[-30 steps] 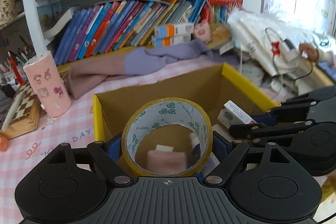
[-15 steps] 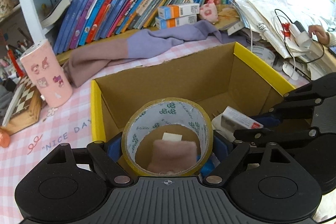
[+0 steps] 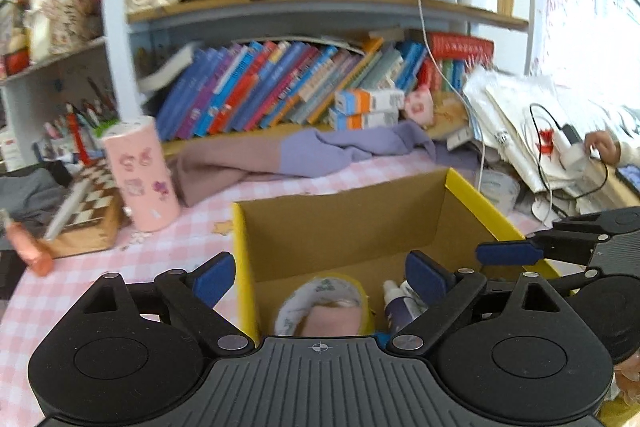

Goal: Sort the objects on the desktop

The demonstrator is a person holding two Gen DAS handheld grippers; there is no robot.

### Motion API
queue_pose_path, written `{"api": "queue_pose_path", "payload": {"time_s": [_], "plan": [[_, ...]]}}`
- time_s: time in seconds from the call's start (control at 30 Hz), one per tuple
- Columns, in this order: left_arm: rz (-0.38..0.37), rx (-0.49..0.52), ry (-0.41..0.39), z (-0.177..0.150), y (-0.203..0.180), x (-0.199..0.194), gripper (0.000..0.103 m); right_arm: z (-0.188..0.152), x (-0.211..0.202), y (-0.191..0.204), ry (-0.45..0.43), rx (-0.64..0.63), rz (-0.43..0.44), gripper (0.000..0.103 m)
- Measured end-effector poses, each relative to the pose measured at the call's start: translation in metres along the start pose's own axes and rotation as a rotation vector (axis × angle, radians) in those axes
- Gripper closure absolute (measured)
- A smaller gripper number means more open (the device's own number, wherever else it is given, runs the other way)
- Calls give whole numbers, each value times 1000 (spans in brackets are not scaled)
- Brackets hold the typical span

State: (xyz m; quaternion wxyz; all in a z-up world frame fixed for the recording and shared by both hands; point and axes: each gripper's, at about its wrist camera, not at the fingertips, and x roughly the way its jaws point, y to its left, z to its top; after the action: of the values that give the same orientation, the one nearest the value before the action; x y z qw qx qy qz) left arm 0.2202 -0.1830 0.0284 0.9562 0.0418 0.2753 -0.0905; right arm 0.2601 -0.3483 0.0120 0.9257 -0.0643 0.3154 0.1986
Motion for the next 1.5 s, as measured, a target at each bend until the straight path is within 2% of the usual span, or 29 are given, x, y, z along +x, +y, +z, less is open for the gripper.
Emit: {"api": "queue_pose_path", "payload": {"time_s": [0.3, 0.53, 0.63, 0.9, 1.07, 1.3, 1.5], "plan": [[59, -17, -34, -22, 22, -50, 9, -11, -39, 21, -64, 71, -19, 51], [136, -86, 4, -48, 40, -82, 5, -27, -63, 49, -69, 123, -42, 39], [160, -107, 19, -60, 49, -92, 5, -35, -71, 65, -69, 147, -52, 38], [169, -128, 45, -98, 67, -128, 5, -61, -91, 113, -34, 178, -65, 35], [176, -144, 78, -120, 77, -145, 5, -78, -105, 142, -20, 187, -106, 29], [170, -146, 110, -142, 89, -167, 0, -99, -119, 178, 5, 183, -159, 24], [161, -129, 142, -155, 98, -179, 0, -111, -125, 196, 39, 203, -164, 23]]}}
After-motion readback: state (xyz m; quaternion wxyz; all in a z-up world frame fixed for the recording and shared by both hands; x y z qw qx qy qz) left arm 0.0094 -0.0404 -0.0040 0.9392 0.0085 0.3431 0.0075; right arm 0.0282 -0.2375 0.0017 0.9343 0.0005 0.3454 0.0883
